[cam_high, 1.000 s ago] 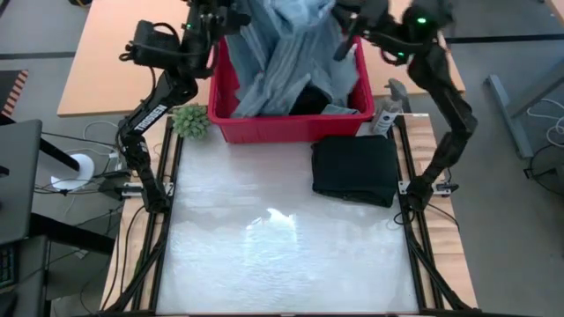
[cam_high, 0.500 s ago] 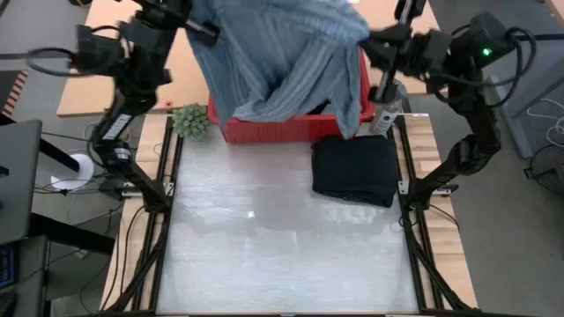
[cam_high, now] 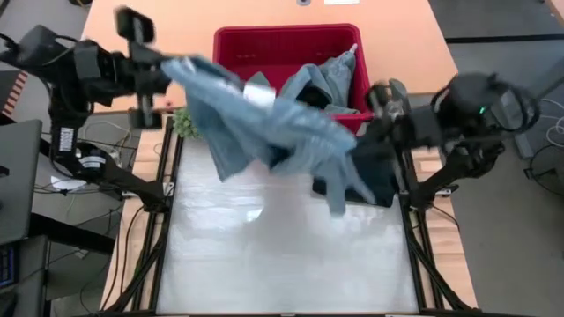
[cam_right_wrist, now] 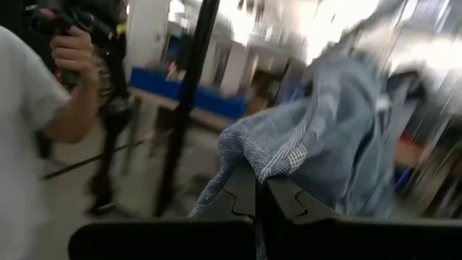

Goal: Fold Laundry from Bin
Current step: Fold the blue polo shirt

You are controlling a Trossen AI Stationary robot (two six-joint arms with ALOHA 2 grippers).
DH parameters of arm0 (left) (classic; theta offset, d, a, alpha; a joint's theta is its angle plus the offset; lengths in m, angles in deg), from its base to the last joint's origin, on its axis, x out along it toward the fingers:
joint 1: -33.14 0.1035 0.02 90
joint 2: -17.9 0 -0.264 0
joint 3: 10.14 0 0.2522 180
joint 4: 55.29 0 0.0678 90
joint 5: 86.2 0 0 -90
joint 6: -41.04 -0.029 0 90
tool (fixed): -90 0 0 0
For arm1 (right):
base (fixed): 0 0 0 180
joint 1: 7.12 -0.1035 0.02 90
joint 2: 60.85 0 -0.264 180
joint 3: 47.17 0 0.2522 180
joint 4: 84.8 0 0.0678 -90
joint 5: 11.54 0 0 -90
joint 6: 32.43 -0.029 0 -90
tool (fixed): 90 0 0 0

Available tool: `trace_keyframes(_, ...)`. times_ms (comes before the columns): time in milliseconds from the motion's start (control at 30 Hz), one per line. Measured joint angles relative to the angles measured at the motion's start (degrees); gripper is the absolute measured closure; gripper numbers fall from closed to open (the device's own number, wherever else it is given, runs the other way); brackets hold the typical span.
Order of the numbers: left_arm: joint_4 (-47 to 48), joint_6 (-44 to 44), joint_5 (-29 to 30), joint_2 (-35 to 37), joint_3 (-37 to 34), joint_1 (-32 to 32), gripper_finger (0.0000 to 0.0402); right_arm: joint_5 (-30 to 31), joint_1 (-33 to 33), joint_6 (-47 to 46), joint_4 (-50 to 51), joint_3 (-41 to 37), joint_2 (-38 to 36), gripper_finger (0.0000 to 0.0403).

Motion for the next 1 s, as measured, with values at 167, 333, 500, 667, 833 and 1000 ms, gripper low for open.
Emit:
trace_keyframes(167,12.34,10.71,-12.54,-1.06,-0.20,0.02,0.0401,4.47,-5.76,-15.39,9.58,0.04,2.64,0.0378)
trace_keyframes(333,19.15,15.65,-19.29,-4.95,-2.58,0.00,0.0401,18.85,-11.00,-32.19,20.75,-0.02,4.48,0.0378)
trace_keyframes(500,20.95,16.01,-15.88,-11.62,-6.20,0.02,0.0401,41.89,-15.96,-59.82,43.16,0.03,5.32,0.0378)
trace_keyframes(667,12.85,4.77,1.68,-21.42,-6.99,1.49,0.0401,51.48,-17.83,-72.68,45.48,-4.66,3.83,0.0378)
trace_keyframes(833,-15.01,-2.92,14.20,-31.45,-6.79,2.66,0.0401,56.11,-16.86,-74.51,47.26,-6.60,2.60,0.0378)
trace_keyframes(1000,-31.04,-7.05,3.47,-34.47,-2.86,1.87,0.0401,64.93,-14.92,-71.13,47.22,-6.93,2.68,0.0378)
